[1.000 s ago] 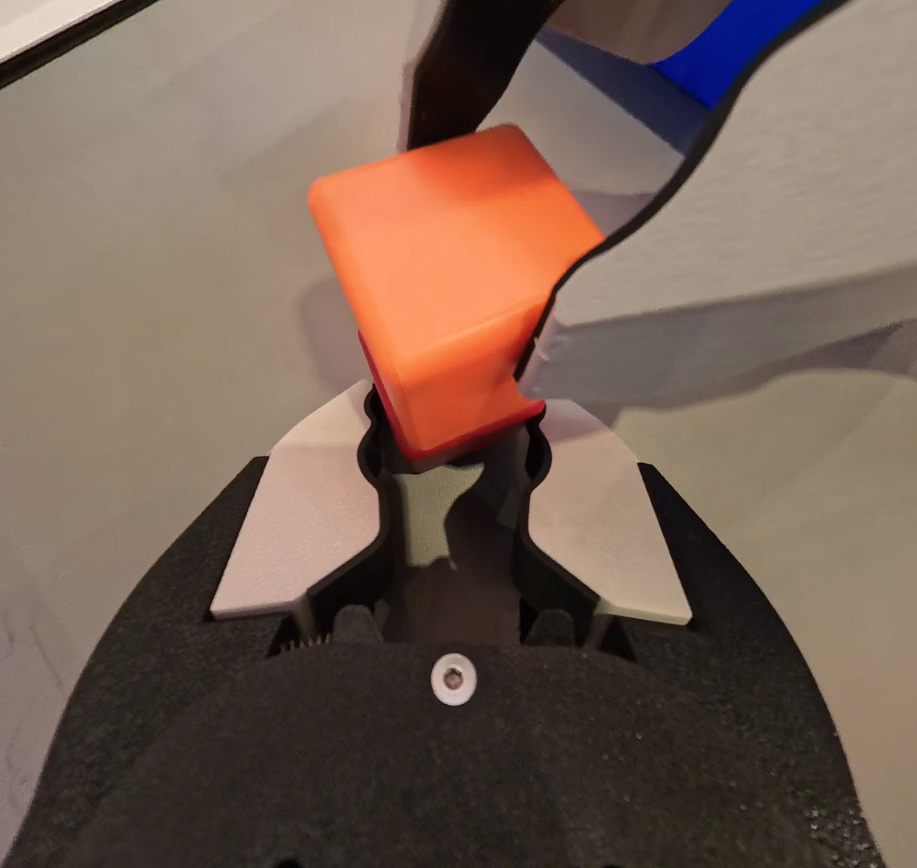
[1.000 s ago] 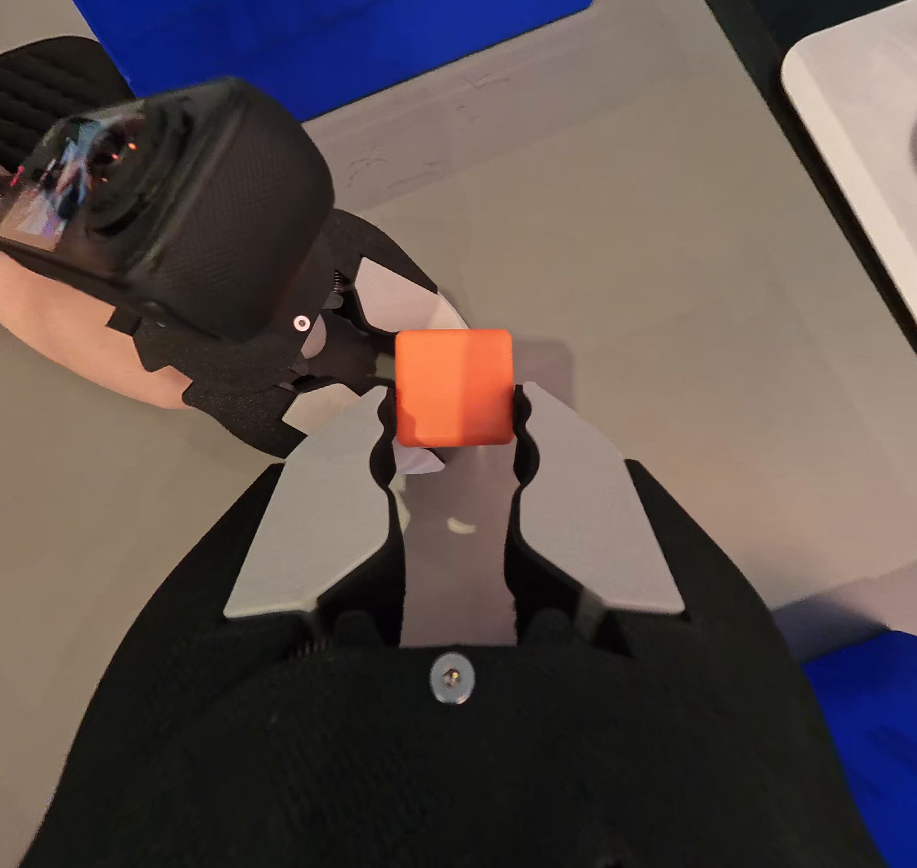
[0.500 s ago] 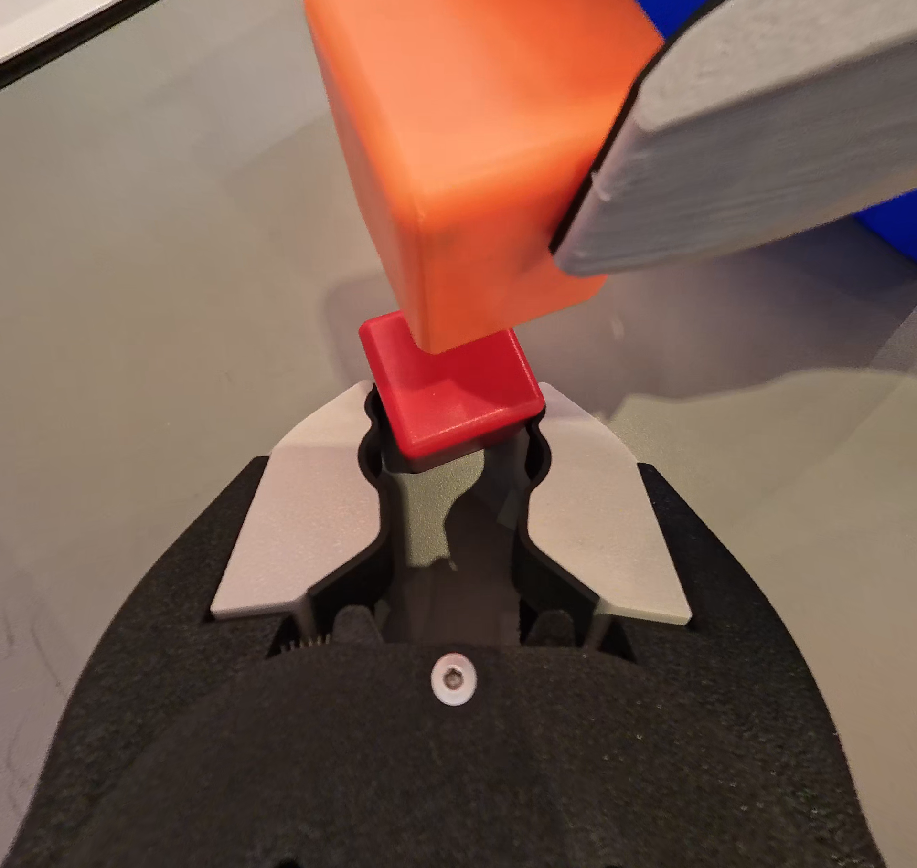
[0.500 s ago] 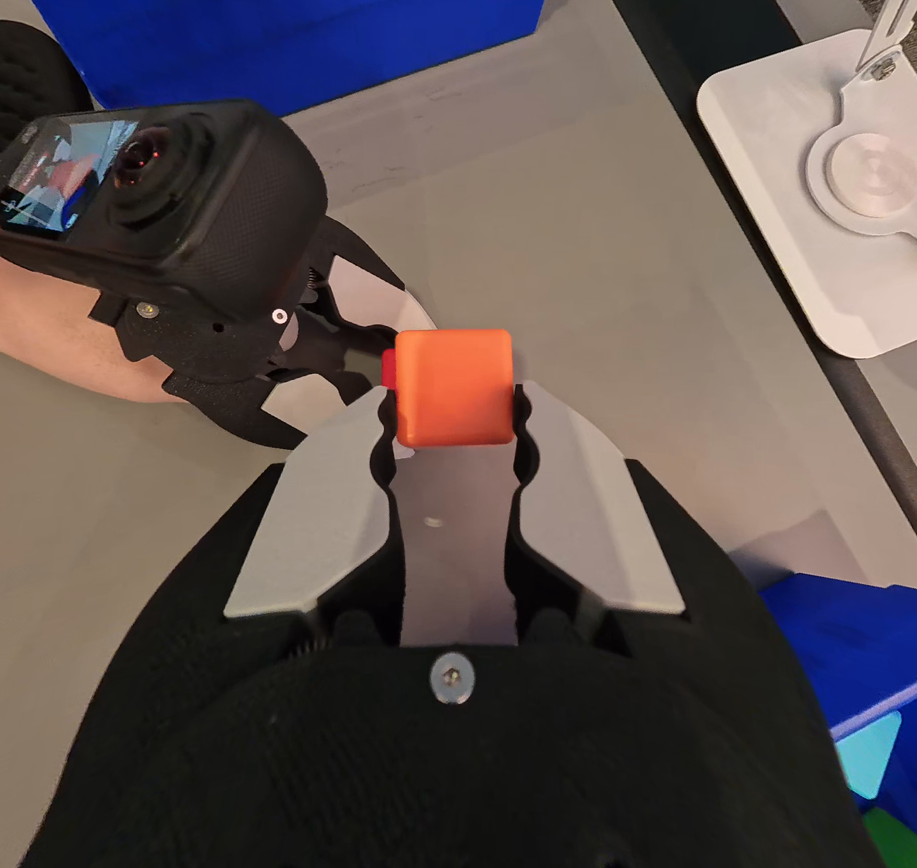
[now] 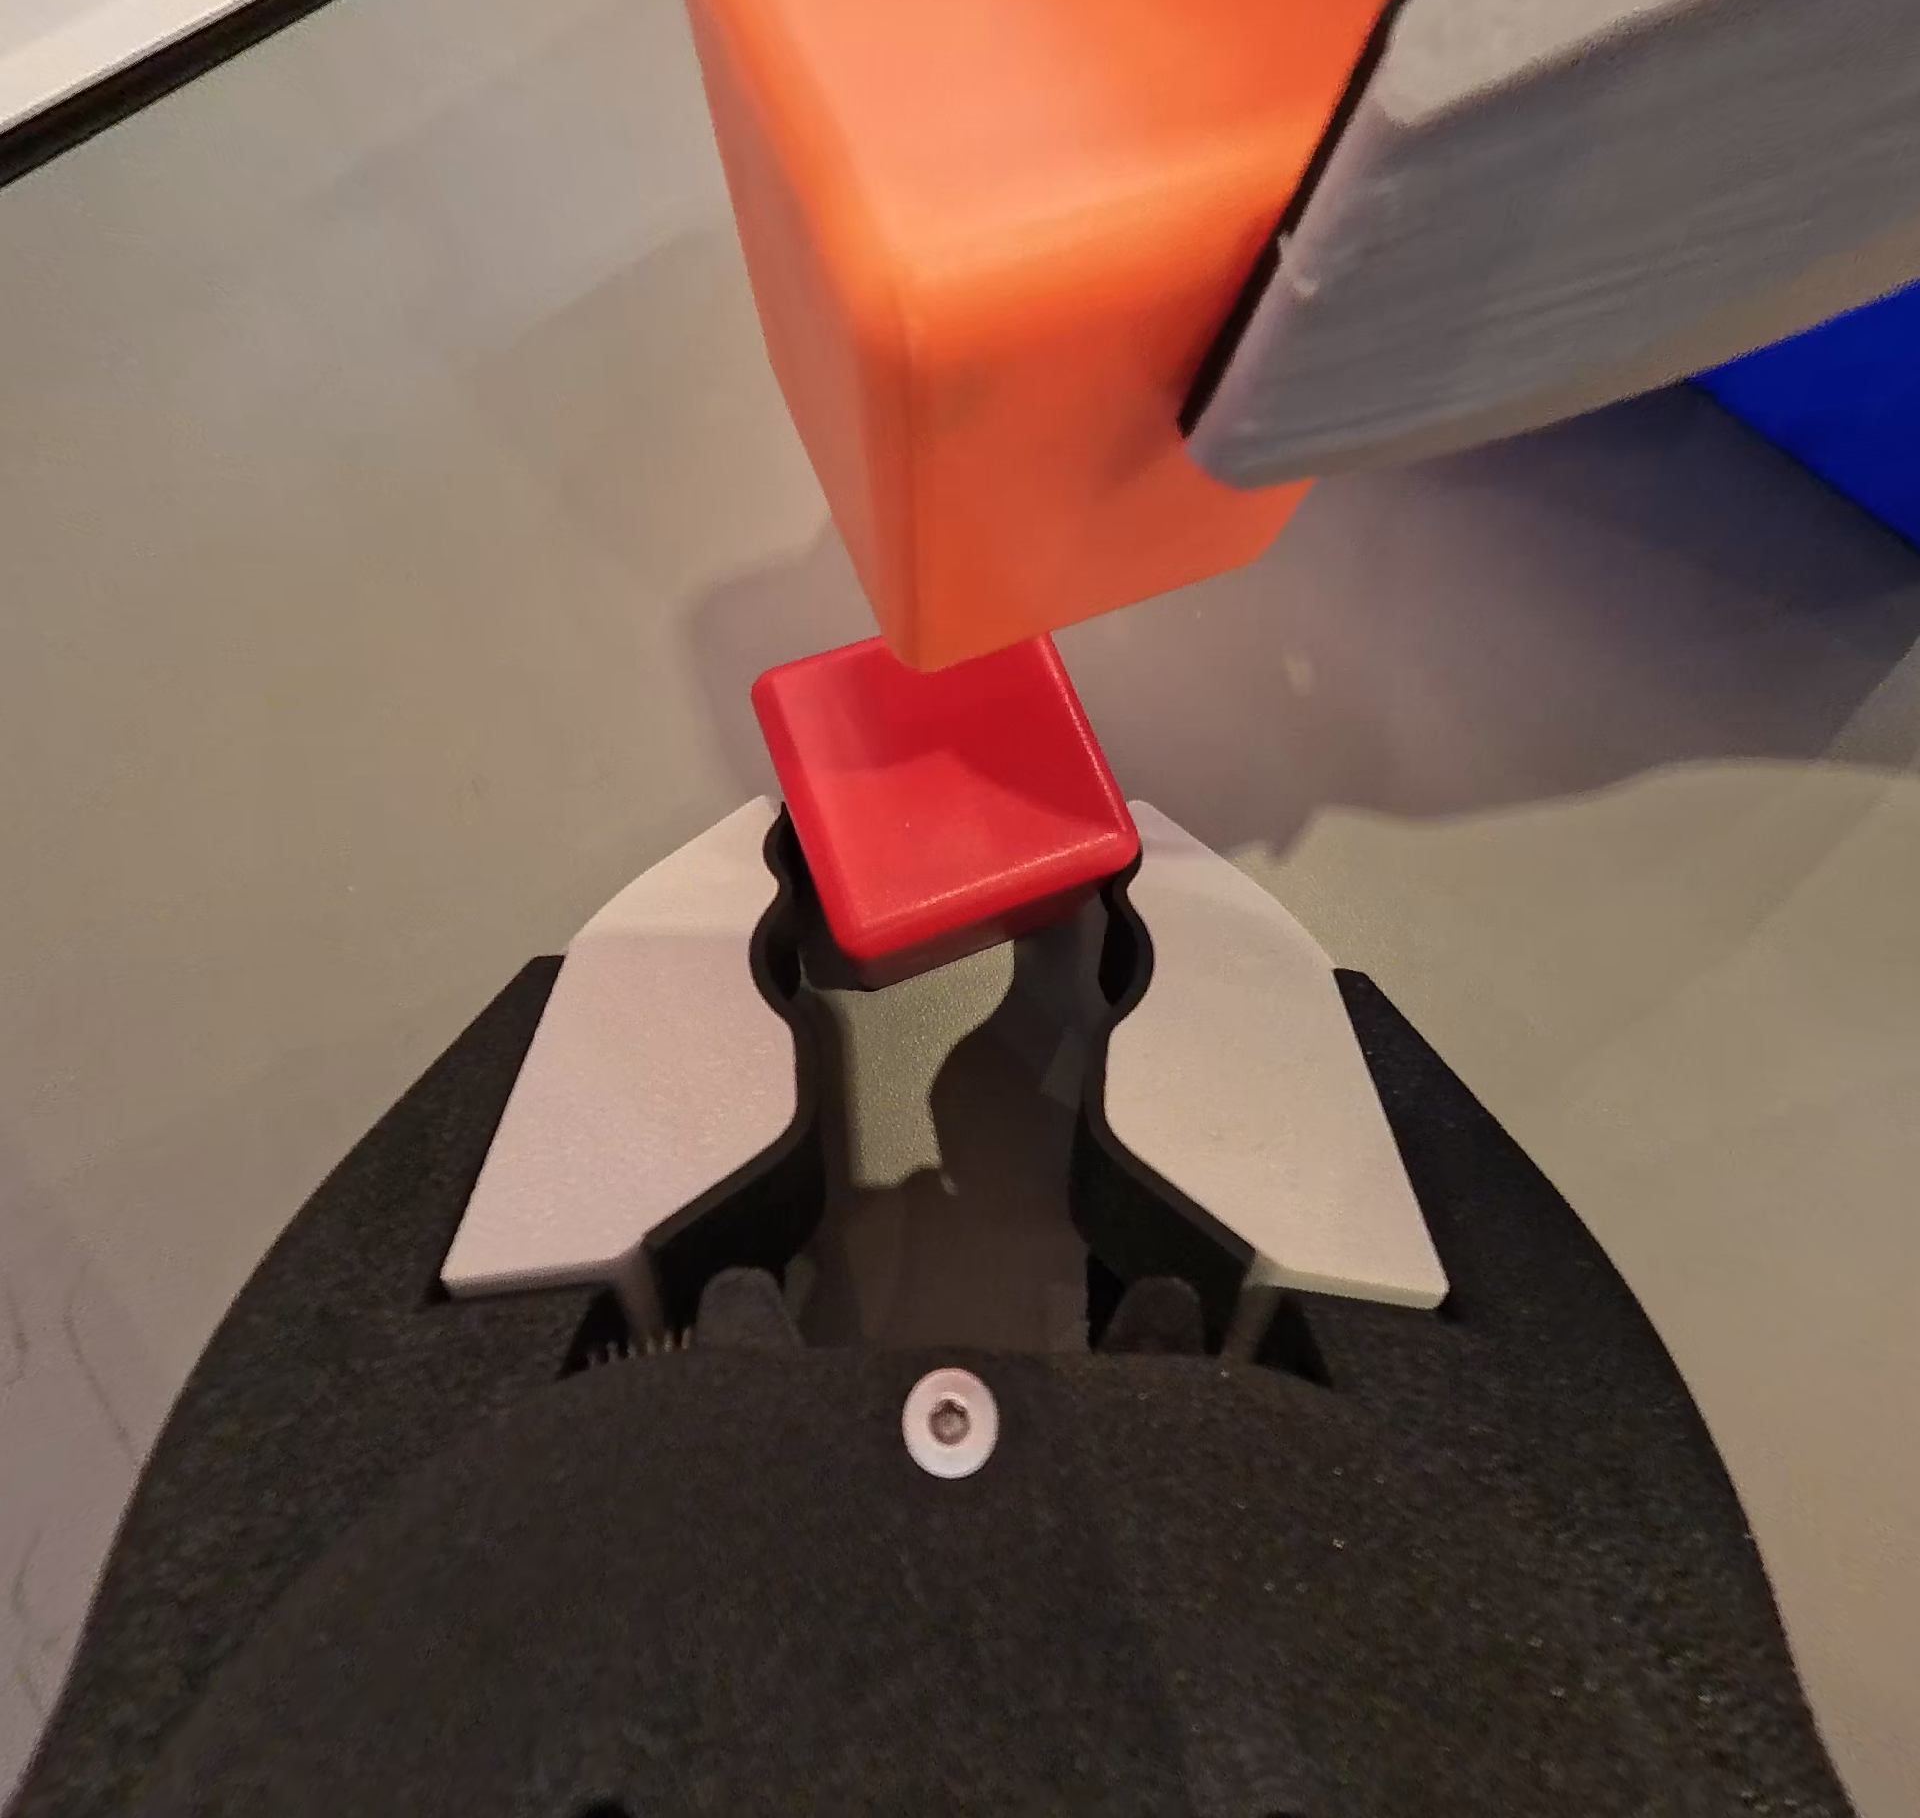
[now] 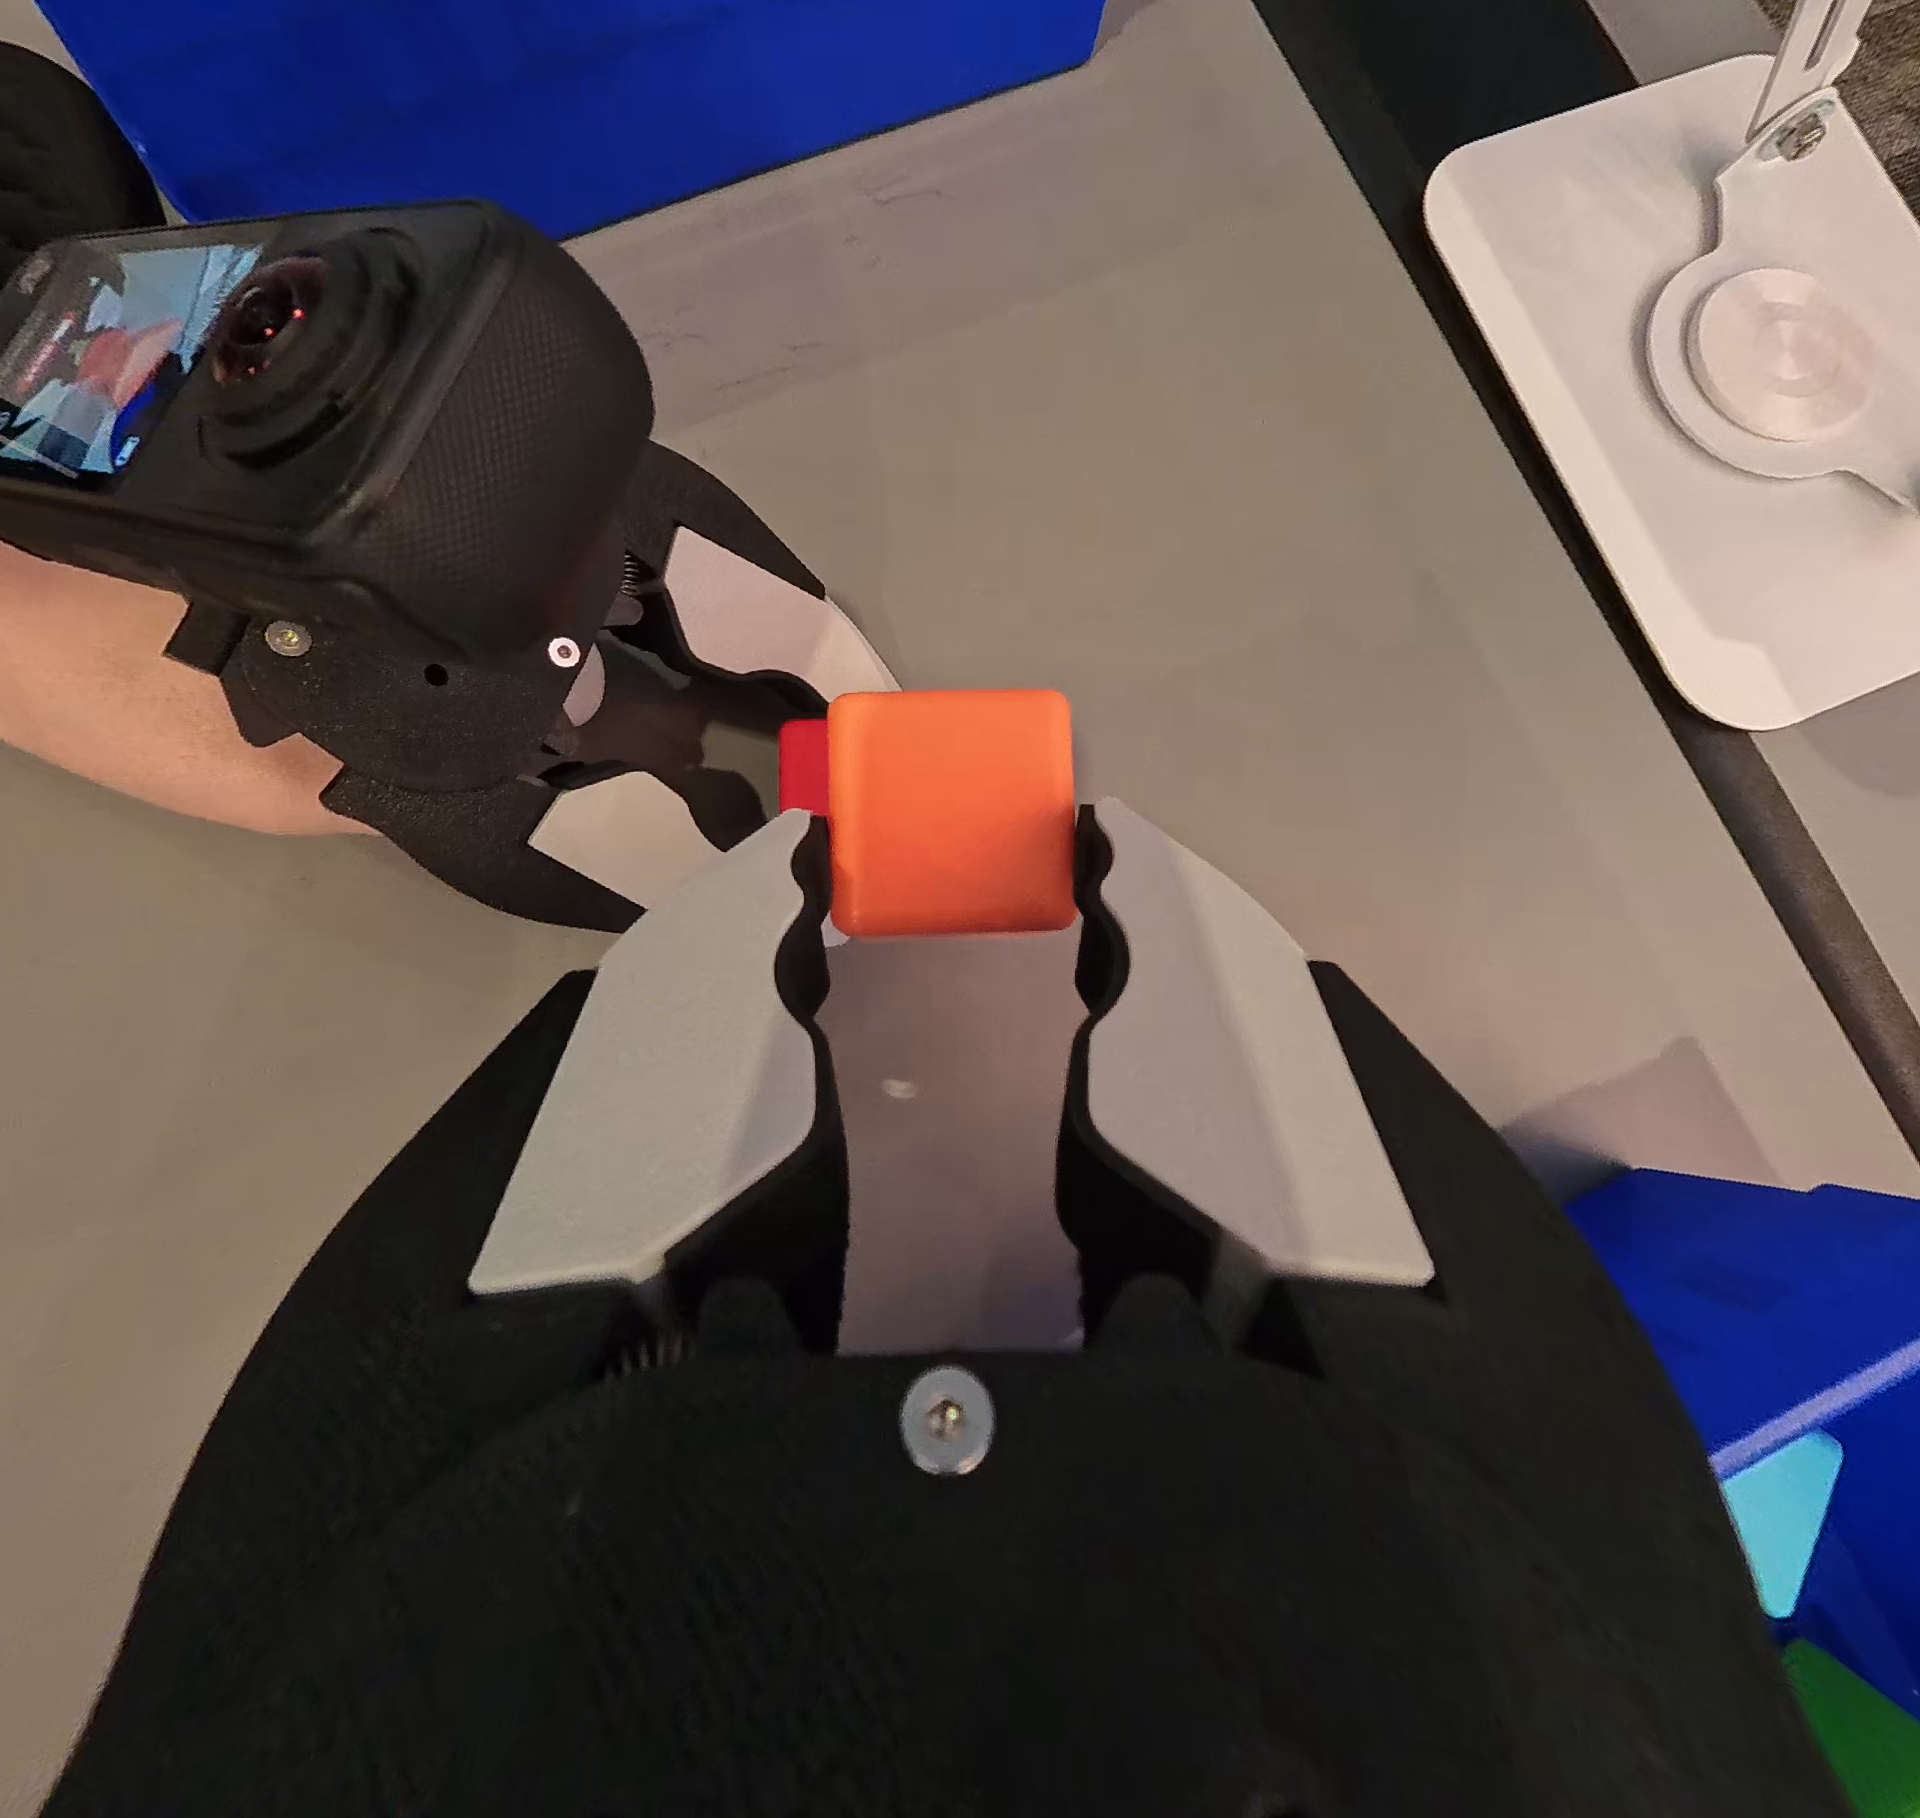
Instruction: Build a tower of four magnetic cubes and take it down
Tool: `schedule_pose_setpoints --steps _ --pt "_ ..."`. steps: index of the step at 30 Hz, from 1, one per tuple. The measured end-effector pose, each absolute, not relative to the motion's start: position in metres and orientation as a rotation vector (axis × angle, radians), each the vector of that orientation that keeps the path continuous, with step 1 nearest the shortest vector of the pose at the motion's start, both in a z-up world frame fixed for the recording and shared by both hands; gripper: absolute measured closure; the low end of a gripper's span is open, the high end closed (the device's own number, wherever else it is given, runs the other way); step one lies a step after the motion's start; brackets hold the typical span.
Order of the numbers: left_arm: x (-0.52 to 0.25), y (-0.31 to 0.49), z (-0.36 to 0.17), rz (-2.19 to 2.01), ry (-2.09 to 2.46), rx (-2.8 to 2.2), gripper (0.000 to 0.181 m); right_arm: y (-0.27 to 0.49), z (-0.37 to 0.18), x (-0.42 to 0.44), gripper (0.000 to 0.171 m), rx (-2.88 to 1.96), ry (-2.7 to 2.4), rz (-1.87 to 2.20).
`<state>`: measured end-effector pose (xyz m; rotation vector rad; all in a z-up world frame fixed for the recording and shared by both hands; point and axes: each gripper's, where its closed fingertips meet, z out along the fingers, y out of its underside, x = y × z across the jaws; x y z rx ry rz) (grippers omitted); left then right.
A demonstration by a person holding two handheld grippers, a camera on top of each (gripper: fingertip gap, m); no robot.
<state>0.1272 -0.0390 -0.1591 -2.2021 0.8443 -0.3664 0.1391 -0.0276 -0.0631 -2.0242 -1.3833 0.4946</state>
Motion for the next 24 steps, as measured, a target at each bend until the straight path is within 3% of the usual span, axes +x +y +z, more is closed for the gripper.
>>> schedule_pose_setpoints --steps 9,17,19,24 --pt "0.128 -0.039 -0.159 -0.368 0.848 -2.201 0.125 -0.024 -0.047 0.151 0.125 -2.011 -1.344 0.481" --pt "0.128 -0.039 -0.159 -0.371 0.855 -2.199 0.125 -0.015 0.038 0.265 0.125 -1.998 -0.988 0.398" --pt "0.128 -0.040 -0.159 -0.372 0.858 -2.198 0.125 -0.017 0.028 0.318 0.125 -2.138 -0.881 0.268" --pt "0.128 -0.040 -0.159 -0.375 0.864 -2.196 0.125 -0.033 -0.054 0.405 0.124 -2.591 -0.800 0.155"
